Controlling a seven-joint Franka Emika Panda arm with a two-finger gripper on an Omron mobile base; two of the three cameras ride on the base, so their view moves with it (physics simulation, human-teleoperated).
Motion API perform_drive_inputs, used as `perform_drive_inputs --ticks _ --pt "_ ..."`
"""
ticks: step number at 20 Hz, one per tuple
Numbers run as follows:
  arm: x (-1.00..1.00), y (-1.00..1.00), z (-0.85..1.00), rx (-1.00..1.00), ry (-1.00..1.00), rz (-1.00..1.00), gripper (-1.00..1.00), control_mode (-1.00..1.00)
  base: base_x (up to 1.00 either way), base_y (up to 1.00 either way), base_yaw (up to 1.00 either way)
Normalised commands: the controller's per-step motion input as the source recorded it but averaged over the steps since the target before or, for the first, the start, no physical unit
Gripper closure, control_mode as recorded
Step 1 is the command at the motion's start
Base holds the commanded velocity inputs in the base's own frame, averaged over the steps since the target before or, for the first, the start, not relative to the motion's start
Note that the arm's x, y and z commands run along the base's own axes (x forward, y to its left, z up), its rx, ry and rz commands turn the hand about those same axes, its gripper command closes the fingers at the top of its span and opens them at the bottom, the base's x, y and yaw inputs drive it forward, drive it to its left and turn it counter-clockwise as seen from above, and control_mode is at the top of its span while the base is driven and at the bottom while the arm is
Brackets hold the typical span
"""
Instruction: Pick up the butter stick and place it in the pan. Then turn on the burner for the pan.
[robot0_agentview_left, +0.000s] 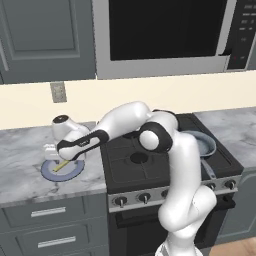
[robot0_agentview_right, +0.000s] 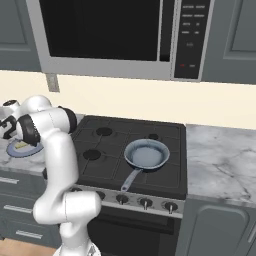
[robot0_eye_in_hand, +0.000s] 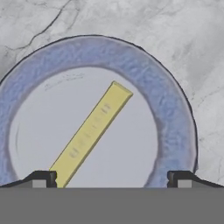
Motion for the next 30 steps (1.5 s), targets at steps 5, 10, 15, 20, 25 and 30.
perform_drive_inputs --ticks 5,10,15,20,25,30 --pt "0.05 0.03 -0.08 0.00 0.00 0.00 -1.00 -1.00 0.00 0.00 0.00" --pt "0.09 0.04 -0.02 0.00 0.00 0.00 -1.00 -1.00 0.00 0.00 0.00" --pt "0.05 0.01 -0.09 0.00 0.00 0.00 -1.00 -1.00 0.00 0.00 0.00" --pt "0.01 0.03 -0.12 0.00 0.00 0.00 -1.00 -1.00 0.00 0.00 0.00" --pt "0.01 0.03 -0.10 0.00 0.00 0.00 -1.00 -1.00 0.00 0.00 0.00" --pt "0.01 0.01 -0.03 0.00 0.00 0.00 -1.00 -1.00 0.00 0.00 0.00"
